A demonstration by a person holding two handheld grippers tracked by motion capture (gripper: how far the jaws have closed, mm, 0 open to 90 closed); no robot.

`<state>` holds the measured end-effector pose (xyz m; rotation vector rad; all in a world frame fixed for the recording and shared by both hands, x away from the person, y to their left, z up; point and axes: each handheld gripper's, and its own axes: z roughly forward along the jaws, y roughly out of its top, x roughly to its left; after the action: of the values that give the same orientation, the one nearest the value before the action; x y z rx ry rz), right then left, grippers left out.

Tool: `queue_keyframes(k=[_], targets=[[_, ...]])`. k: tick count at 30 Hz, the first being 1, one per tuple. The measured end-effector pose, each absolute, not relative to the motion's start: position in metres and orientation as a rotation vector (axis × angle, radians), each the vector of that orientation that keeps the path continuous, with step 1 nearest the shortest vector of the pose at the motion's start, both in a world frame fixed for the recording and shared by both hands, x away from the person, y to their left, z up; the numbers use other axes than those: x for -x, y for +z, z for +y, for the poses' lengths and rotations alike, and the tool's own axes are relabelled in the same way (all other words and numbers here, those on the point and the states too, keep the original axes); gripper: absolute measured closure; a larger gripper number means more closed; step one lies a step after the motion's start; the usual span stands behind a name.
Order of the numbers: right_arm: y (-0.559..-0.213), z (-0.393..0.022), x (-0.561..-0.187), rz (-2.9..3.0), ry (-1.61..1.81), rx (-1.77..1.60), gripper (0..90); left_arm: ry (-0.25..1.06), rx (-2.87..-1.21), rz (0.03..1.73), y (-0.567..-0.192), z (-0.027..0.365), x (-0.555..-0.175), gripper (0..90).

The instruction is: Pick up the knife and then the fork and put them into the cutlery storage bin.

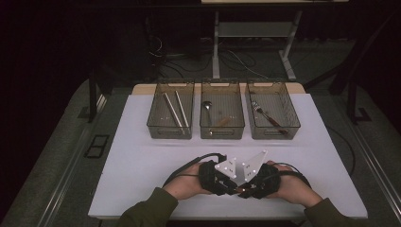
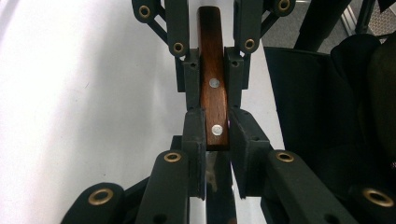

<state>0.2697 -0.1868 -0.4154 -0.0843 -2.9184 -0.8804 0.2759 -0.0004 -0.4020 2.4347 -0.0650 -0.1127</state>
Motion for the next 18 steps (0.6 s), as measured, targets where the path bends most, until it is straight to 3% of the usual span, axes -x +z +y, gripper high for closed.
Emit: queue_keyframes(k=[6,12,18], targets=[[-0.412,-0.191,-0.273,-2.893,-0.922,0.159,75.5,-0.102,-2.383,-0.037,-0.400,0.006,-0.279,73.6],[-0.410,-0.200,-0.278,-2.888,-0.951,0.246,75.4,-0.064,-2.300,0.080,-0.397,0.025,-0.285,54.8],[-0.406,-0.215,-0.286,-2.882,-1.005,0.347,75.4,0.018,-2.192,0.263,-0.397,0.069,-0.289,45.0]])
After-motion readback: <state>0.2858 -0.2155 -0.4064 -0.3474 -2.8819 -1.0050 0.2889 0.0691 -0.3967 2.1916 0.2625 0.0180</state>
